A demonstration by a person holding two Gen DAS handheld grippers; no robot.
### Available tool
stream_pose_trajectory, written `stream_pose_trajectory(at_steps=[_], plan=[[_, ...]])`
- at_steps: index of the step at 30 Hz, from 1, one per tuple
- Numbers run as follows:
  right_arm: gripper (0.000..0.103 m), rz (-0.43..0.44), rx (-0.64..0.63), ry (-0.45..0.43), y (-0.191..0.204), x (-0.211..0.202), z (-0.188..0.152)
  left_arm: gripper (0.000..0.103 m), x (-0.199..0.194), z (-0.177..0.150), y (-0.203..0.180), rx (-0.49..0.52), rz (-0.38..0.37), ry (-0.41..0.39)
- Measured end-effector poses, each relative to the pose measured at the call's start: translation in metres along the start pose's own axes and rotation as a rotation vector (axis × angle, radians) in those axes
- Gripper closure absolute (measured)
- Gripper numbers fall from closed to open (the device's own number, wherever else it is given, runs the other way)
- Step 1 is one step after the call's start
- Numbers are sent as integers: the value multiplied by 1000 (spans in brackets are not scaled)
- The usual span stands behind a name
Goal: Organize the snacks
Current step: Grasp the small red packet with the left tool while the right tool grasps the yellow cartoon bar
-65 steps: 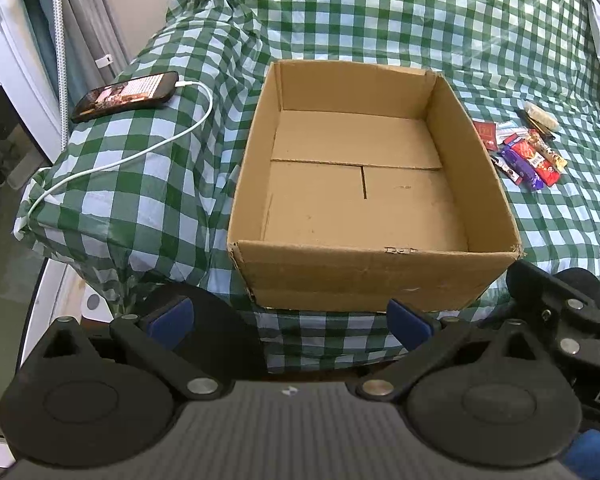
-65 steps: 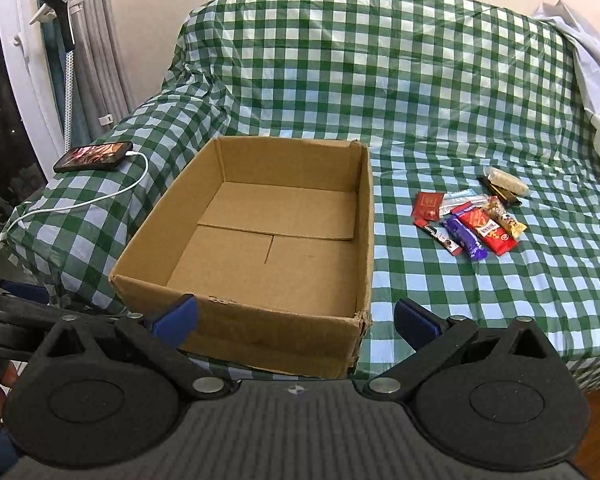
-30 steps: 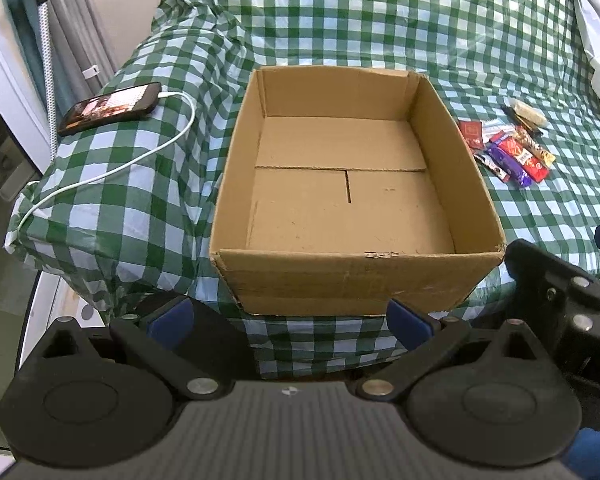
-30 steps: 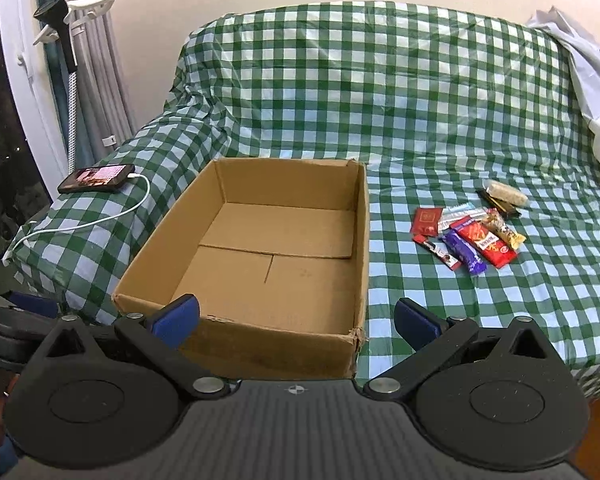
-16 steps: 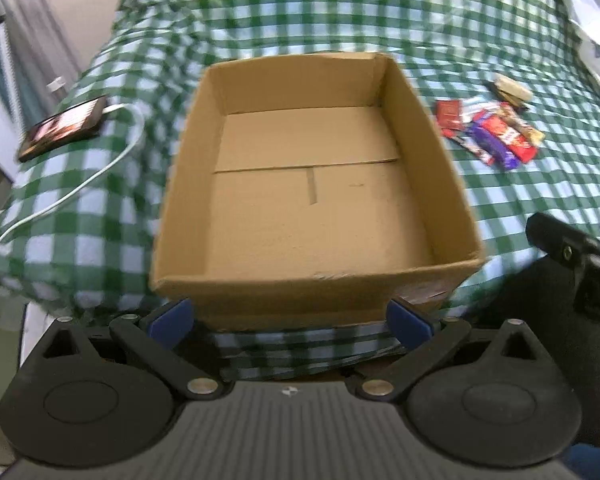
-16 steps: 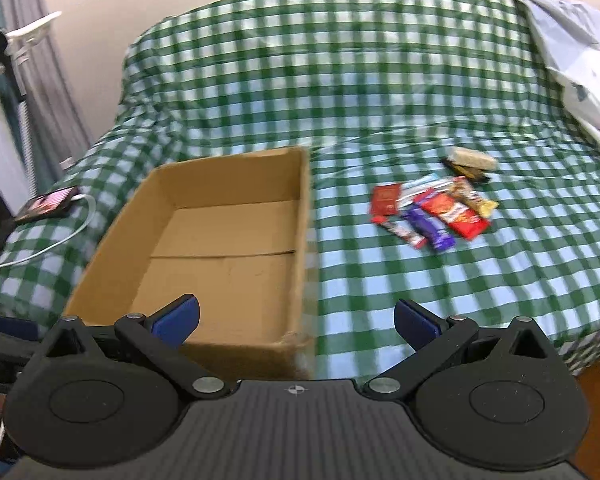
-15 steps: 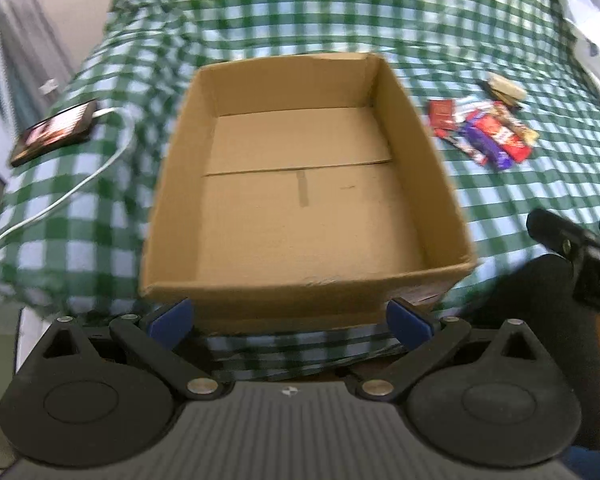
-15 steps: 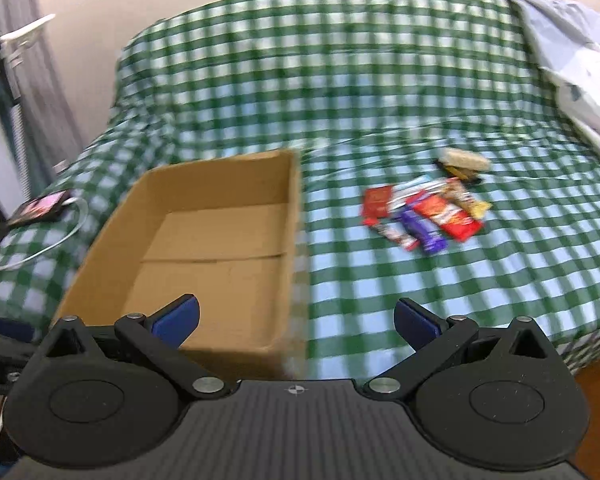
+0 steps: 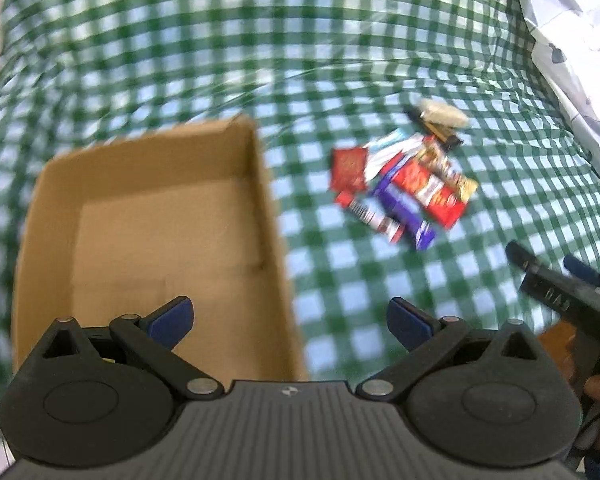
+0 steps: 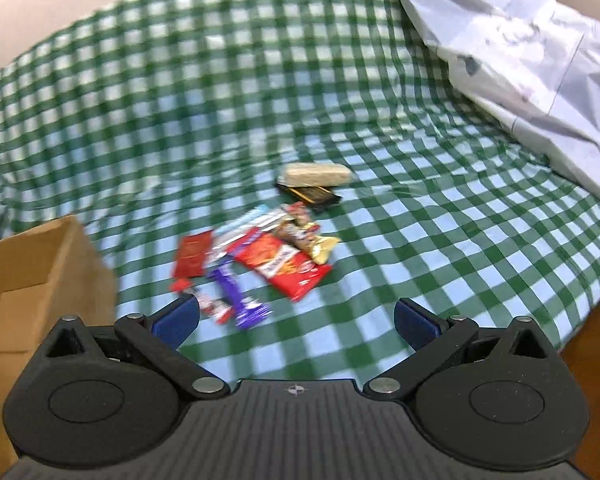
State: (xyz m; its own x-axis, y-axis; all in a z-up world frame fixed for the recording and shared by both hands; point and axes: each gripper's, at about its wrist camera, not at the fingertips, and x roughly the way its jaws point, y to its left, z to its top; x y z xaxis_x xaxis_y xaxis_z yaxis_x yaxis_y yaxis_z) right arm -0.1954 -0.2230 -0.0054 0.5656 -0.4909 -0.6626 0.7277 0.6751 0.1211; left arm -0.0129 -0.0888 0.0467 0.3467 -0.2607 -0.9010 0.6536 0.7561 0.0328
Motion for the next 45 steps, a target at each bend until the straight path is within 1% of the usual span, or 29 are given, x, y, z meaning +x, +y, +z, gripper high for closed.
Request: stream_pose_trajectory(at_steps=[2, 4, 7, 10, 12, 16, 17, 18, 19, 20, 21, 22, 23, 24, 26, 29, 32, 34, 35, 36, 38, 41, 42, 43, 45], plan=[[0, 1, 6, 27, -12, 29, 10, 0, 29, 32, -20, 46, -1, 11], [0, 15, 21, 34, -25, 60, 21, 0, 63, 60, -38, 84, 6, 28], [0, 41, 11, 64, -34, 108, 36, 0, 115, 94, -59, 103, -7, 71], [0, 57, -19, 68, -32, 152, 46, 0, 165, 119, -67, 65, -10, 98], [0, 63, -43, 68, -27, 180, 51, 0, 198, 133, -68, 24, 1, 131], [1, 60, -108, 90, -16, 222, 56, 0, 245, 148, -63, -43, 12, 189], [3, 50, -116, 114, -15, 230, 56, 0, 255, 151, -61, -53, 9, 194], [8, 58, -122, 120, -14, 236, 55, 1, 261, 151, -60, -56, 8, 199], [24, 73, -134, 131, -13, 240, 55, 10, 266, 153, -60, -59, 10, 209], [45, 87, -150, 156, -12, 244, 52, 22, 271, 155, -58, -67, 7, 220], [50, 100, -151, 159, -12, 243, 51, 53, 276, 155, -55, -82, -9, 237], [65, 106, -152, 139, -13, 238, 49, 54, 276, 154, -50, -102, -22, 249], [84, 105, -171, 135, -13, 235, 47, 56, 273, 154, -46, -122, -30, 235], [85, 106, -188, 139, -12, 231, 44, 57, 268, 154, -43, -124, -33, 224], [88, 93, -181, 123, -13, 222, 43, 58, 255, 153, -38, -122, -33, 201], [89, 73, -129, 92, -18, 202, 47, 59, 222, 154, -30, -132, -73, 149], [89, 73, -73, 34, -21, 175, 59, 59, 173, 149, -21, -132, -125, 80], [89, 92, -48, -15, -20, 149, 68, 59, 133, 141, -18, -123, -161, 16], [89, 107, -43, -45, -16, 131, 71, 59, 111, 132, -19, -124, -176, -10], [89, 121, -46, -68, -10, 115, 73, 59, 93, 130, -19, -128, -186, -30], [89, 153, -51, -102, 0, 81, 73, 59, 57, 112, -9, -129, -195, -71], [89, 219, -68, -133, 26, 27, 65, 59, 3, 73, 10, -133, -191, -114], [89, 246, -79, -141, 38, 7, 58, 59, -16, 56, 19, -136, -183, -125], [89, 269, -91, -146, 48, -7, 53, 59, -26, 40, 23, -136, -170, -135], [89, 317, -114, -144, 70, -38, 39, 59, -56, 3, 42, -144, -135, -148]])
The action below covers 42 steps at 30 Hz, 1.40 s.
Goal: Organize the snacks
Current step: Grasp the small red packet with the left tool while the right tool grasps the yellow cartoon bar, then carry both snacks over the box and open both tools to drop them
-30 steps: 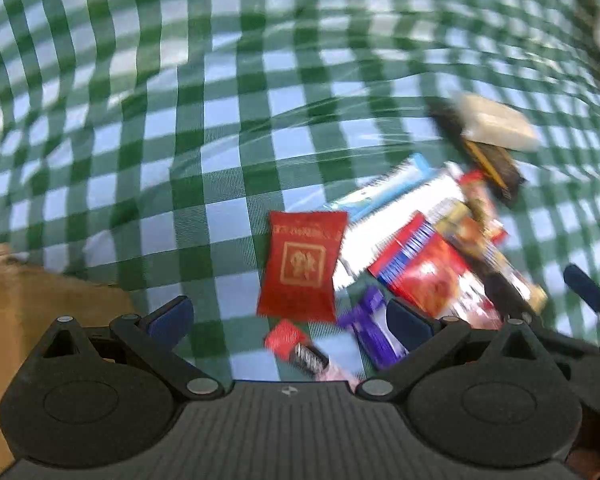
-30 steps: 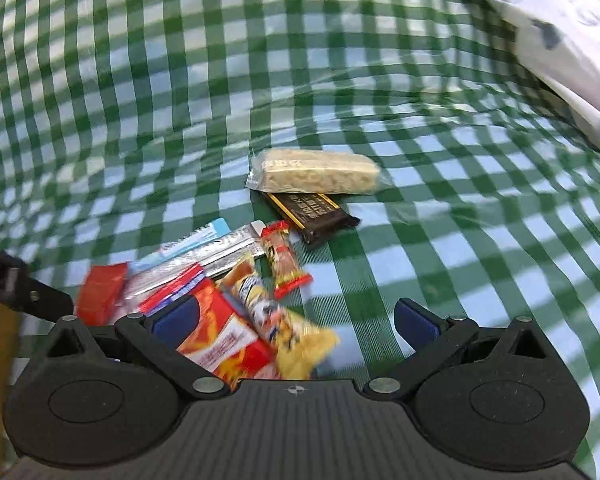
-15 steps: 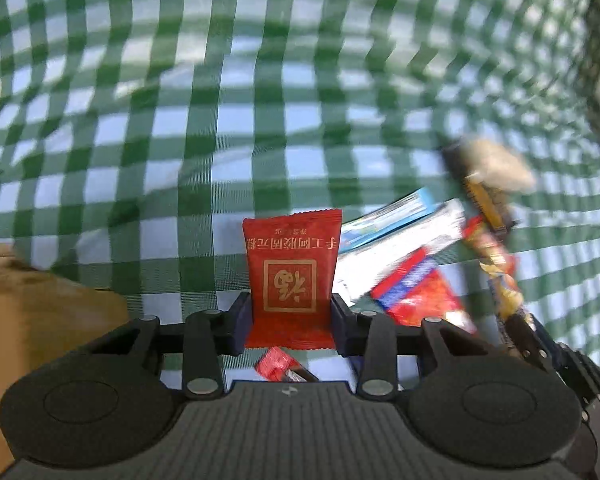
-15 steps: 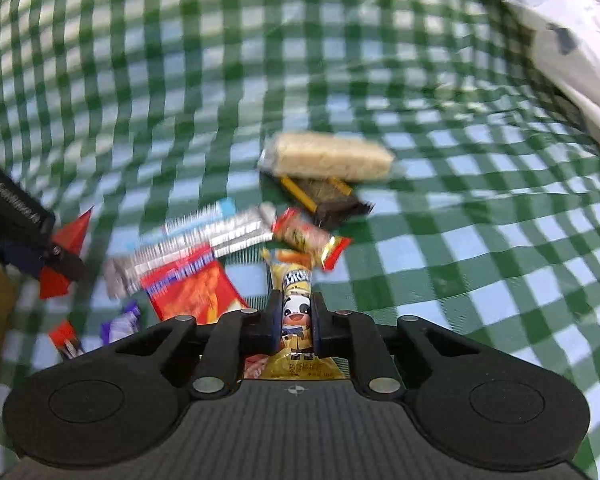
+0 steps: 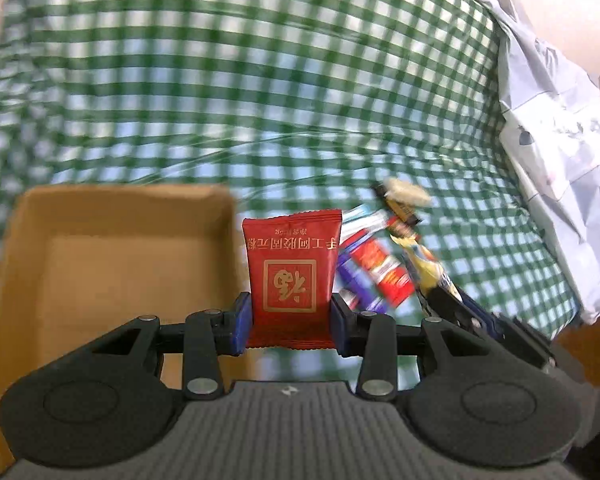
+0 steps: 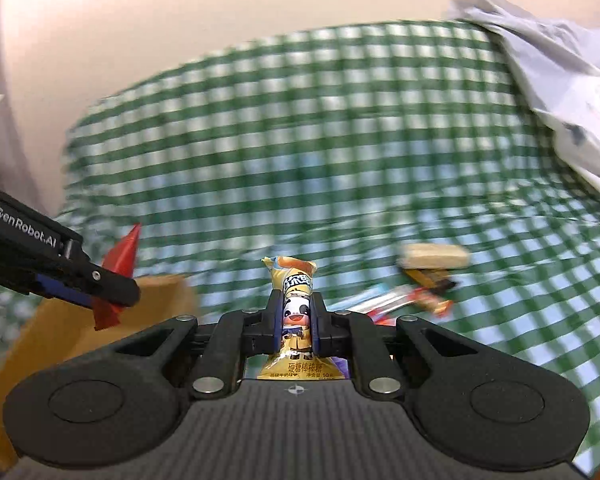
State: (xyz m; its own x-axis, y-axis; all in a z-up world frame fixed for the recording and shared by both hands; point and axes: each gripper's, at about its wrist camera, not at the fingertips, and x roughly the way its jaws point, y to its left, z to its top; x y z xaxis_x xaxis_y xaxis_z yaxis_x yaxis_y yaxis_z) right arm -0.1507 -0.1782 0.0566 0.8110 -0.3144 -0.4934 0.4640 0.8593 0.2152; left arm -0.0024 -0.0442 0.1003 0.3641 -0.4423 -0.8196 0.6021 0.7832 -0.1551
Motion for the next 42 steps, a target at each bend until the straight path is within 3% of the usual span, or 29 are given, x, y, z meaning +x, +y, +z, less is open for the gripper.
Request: stream_pose_trajectory(at_steps=[5, 12, 17, 24, 31, 35, 42], plan=[[90, 119, -8, 46, 62, -37, -23, 59, -62, -65, 55, -67, 112, 1], [90, 168, -61, 102, 118, -53, -43, 59, -99, -107, 112, -134, 116, 9], [90, 183, -94, 117, 134, -41, -38, 59, -71, -88, 124, -155, 91, 30], [90, 266, -136, 149, 136, 18, -6, 59, -10, -14, 124, -148, 102, 97], [90, 256, -130, 215, 137, 57, 27, 59, -7, 31, 129, -159, 122, 108], [90, 264, -161, 212, 146, 51, 35, 59, -20, 28, 132, -166, 106, 71], [90, 261, -174, 149, 158, 15, 13, 59, -48, -23, 136, -146, 142, 14]])
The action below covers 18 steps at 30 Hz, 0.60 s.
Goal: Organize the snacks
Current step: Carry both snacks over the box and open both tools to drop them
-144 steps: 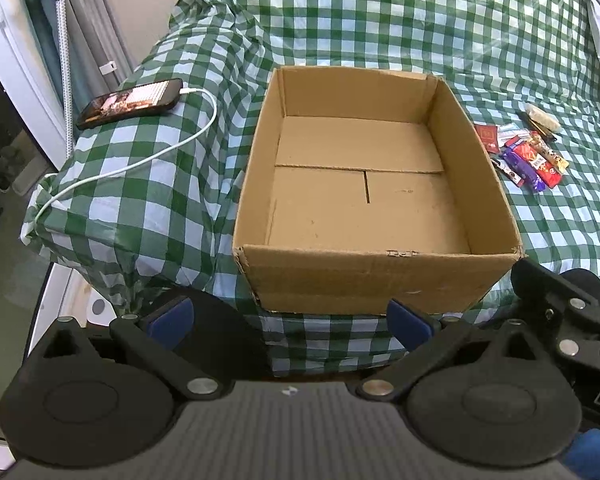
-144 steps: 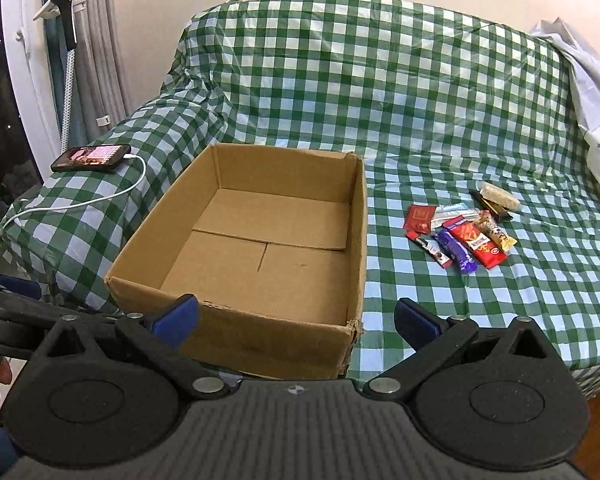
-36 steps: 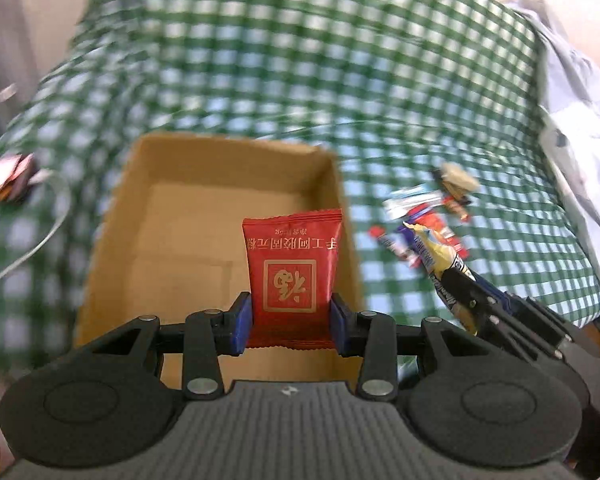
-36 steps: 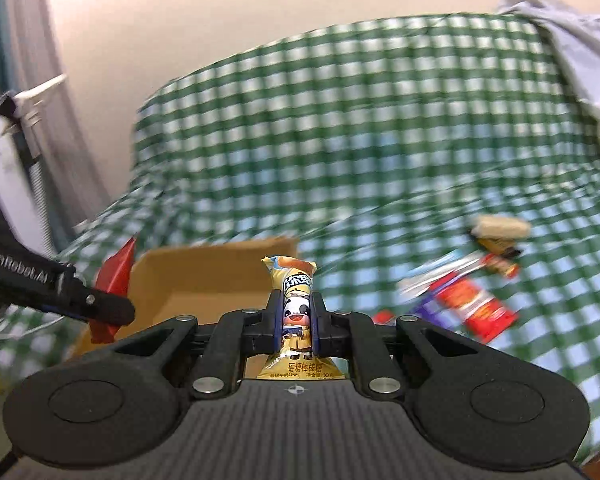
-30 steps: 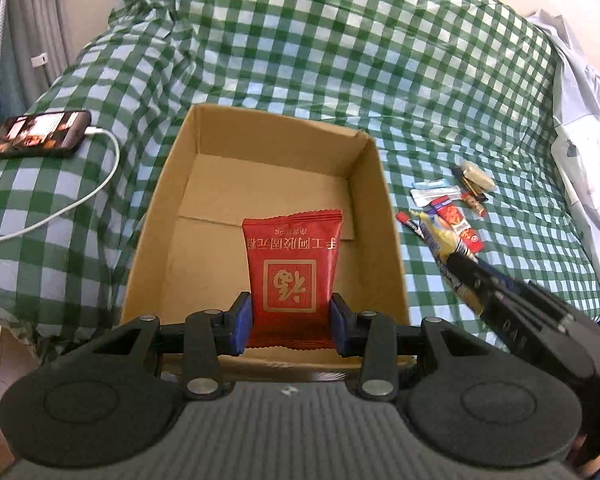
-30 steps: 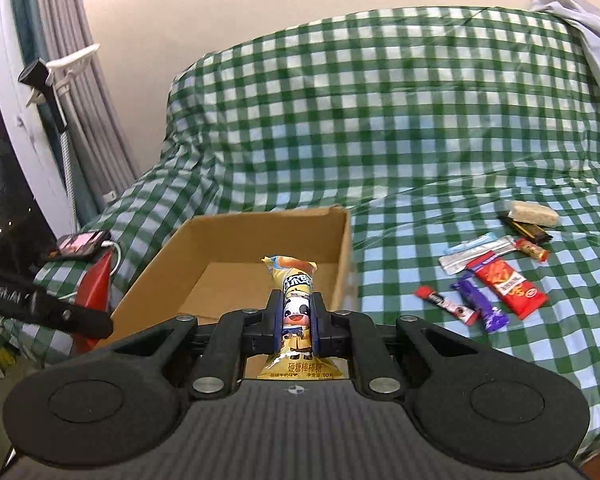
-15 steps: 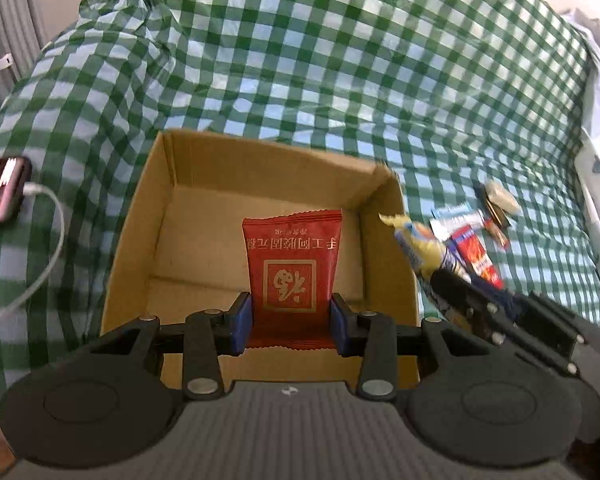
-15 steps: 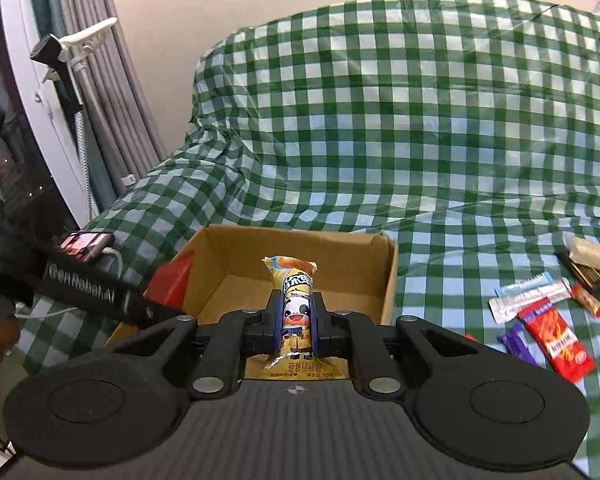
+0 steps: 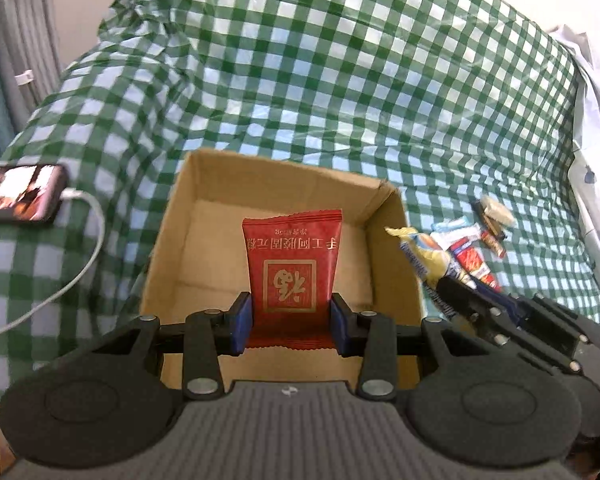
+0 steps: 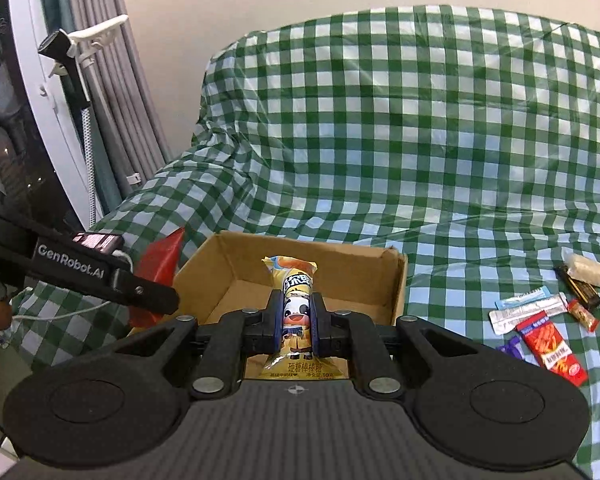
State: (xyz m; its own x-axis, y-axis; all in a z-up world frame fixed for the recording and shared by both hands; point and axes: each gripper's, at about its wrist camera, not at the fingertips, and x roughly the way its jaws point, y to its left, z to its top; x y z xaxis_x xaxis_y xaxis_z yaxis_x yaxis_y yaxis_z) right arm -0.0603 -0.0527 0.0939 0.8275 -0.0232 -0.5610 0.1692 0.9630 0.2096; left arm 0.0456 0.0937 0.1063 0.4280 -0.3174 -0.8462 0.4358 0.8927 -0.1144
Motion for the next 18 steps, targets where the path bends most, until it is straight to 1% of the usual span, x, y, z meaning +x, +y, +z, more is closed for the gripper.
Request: stream_pose_trajectory(at_steps=[3, 4, 6, 7, 9, 11, 13, 16, 18], plan=[[90, -1, 11, -22, 8, -13, -16, 59, -13, -21, 5, -7, 46, -18], [90, -10, 19, -14, 10, -17, -21, 59, -18, -26, 7, -20, 50, -10], [90, -1, 35, 9, 14, -22, -28, 59, -30, -36, 8, -28, 13, -9], [90, 3, 24, 16, 16, -25, -31, 59, -35, -40, 7, -28, 14, -18], [90, -14, -10, 1, 20, -32, -35, 59, -41, -43, 3, -14, 11, -36], [90, -26, -10, -8, 19, -38, -36, 59, -38, -44, 1, -25, 14, -21], [90, -39, 7, -12, 15, -41, -38, 59, -34, -43, -2, -24, -9, -8], [90, -59, 25, -6, 10, -42, -40, 59, -20, -41, -9, 24, 4, -15], [90, -66, 18, -11, 7, -38, -41, 59, -2, -37, -8, 30, 14, 15]])
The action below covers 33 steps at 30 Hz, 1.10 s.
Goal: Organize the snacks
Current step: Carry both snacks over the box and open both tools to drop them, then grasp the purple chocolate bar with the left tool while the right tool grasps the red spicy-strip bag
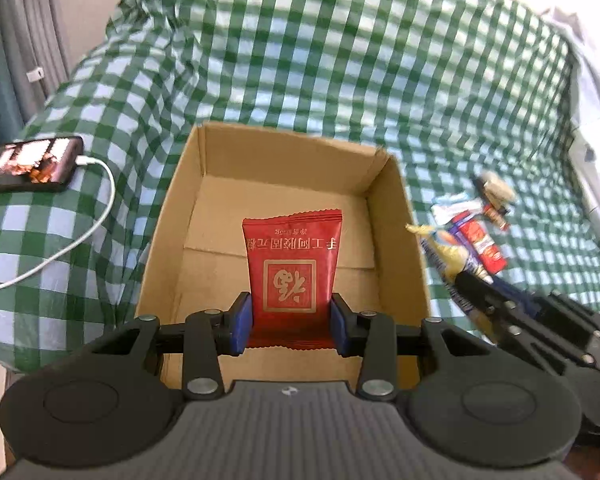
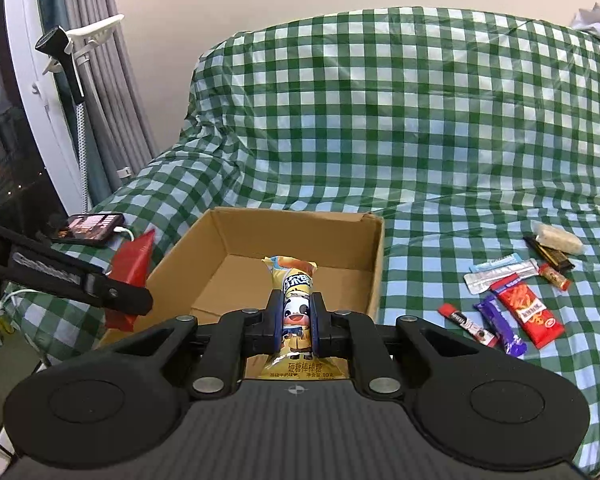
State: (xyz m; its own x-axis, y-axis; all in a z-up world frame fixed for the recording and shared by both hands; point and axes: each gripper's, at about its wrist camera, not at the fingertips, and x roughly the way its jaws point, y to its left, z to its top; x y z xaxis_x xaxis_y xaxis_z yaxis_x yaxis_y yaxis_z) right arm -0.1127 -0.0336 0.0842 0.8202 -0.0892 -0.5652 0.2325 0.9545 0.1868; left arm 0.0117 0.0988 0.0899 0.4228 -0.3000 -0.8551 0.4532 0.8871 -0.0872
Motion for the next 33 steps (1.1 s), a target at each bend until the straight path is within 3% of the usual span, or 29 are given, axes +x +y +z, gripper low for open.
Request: stream_pose_trajectory(at_steps=[5, 6, 7, 8, 9, 10, 13, 15, 17, 19, 22, 25, 28, 33], plan=[[86, 47, 17, 47, -1, 40, 2, 57, 45, 11, 9, -11, 40, 34], [86, 69, 1, 52, 1, 51, 3, 52, 56, 14, 12, -11, 60, 33], [69, 91, -14, 63, 2, 61, 4, 29, 65, 15, 16, -7, 72, 35], [43, 89, -20, 73, 2, 70, 6, 15, 74, 16, 20, -4, 85, 47], [32, 56, -13, 61, 0, 76, 8, 1, 82, 14, 25, -6, 98, 58], [18, 16, -1, 40, -4, 79, 9, 1, 87, 11, 29, -11, 101, 56], [15, -91, 31, 53, -23, 95, 7, 0, 108, 2, 43, -6, 77, 114], [13, -121, 81, 128, -39, 114, 2, 0, 121, -4, 55, -40, 86, 145], [14, -96, 148, 232, -50, 137, -7, 1, 129, -7, 65, -68, 62, 168], [14, -33, 200, 276, -51, 153, -13, 0, 127, -9, 68, -55, 52, 153], [7, -26, 177, 278, -33, 169, -9, 1, 129, -6, 70, -25, 72, 147], [7, -7, 170, 274, -24, 187, 1, 1, 130, -1, 80, -21, 105, 131], [9, 20, 121, 269, -13, 200, 10, 1, 130, 5, 91, -51, 79, 145], [9, -32, 139, 231, -17, 168, 15, 0, 114, 4, 82, -51, 95, 128]])
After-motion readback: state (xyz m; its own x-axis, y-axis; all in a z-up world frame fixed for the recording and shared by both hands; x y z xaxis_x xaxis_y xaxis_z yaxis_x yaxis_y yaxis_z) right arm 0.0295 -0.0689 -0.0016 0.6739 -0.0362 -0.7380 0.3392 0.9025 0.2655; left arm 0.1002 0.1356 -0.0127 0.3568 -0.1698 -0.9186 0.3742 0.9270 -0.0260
